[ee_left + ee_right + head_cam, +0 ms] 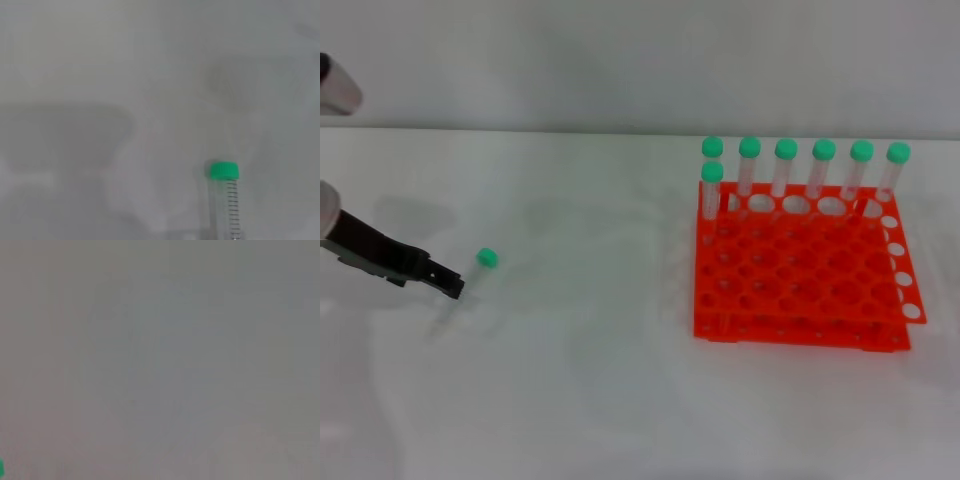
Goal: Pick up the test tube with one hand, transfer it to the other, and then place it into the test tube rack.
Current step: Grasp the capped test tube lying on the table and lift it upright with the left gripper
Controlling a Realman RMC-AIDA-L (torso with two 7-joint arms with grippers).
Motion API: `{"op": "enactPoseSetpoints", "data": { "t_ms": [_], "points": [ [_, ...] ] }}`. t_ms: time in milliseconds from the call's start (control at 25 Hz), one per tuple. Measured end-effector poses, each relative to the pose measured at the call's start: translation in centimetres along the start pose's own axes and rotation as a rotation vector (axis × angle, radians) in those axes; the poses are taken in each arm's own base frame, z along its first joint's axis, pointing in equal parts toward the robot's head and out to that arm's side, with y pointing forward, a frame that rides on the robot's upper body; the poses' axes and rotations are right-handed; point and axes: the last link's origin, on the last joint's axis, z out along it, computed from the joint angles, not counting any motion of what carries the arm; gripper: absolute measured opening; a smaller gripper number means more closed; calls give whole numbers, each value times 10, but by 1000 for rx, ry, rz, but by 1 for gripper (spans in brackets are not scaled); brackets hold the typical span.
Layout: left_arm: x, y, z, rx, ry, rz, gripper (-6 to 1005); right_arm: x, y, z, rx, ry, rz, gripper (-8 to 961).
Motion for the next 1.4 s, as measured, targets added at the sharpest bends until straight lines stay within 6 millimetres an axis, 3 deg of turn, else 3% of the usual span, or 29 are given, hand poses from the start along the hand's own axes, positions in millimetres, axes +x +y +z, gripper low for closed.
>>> {"op": "enactPoseSetpoints", "data": {
  "t_ms": [480, 960, 1120, 1400],
  "points": [
    [4, 16, 23, 5, -40, 31, 871, -2, -1, 3, 1, -2, -7, 799],
    [2, 11, 24, 15, -42, -6, 672, -3, -2, 5, 5, -2, -8, 790],
    [0, 11, 27, 33, -56, -18, 486, -4, -1, 6, 1, -1, -11, 788],
    [1, 11, 30, 61, -71, -16, 487, -4, -1, 7, 5, 2, -11, 783]
  ]
}}
